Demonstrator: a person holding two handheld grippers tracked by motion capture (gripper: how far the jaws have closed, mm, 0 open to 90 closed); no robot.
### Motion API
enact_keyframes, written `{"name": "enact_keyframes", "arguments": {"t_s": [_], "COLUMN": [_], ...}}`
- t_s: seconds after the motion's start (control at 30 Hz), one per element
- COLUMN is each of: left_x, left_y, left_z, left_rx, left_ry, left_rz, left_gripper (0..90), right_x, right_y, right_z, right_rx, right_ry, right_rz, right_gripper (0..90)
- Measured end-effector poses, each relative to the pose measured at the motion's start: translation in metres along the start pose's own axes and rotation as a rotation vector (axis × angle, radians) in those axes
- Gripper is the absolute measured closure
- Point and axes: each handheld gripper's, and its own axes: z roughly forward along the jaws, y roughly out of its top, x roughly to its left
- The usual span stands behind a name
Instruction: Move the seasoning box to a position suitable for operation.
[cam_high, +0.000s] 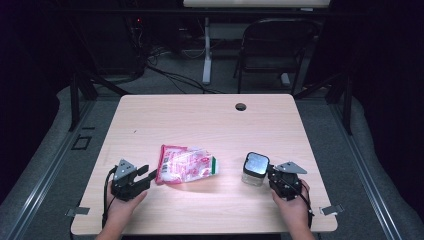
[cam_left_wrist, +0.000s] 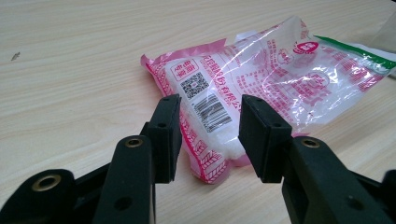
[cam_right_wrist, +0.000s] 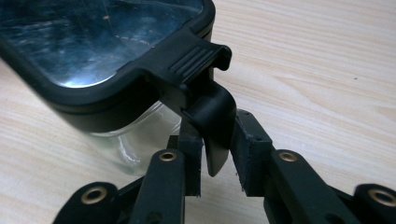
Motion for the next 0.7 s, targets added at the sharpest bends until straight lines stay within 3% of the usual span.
{"name": "enact_keyframes", "arguments": {"t_s": [0.43, 0.7], "left_x": [-0.007, -0.018], "left_y": [-0.002, -0.002], "left_z": [-0.005, -0.003], "left_rx": [-0.010, -0.003], "left_ry": [-0.012, -0.023], "left_rz": [0.008, 0.035], "left_gripper": [60.4, 60.4], "right_x": [0.002, 0.009], "right_y": [0.004, 0.005], "right_z": [0.007, 0.007], "right_rx": [0.017, 0.017], "right_ry": [-0.018, 0.004], "right_rz": [-0.018, -0.028], "right_gripper": [77.7, 78.3]}}
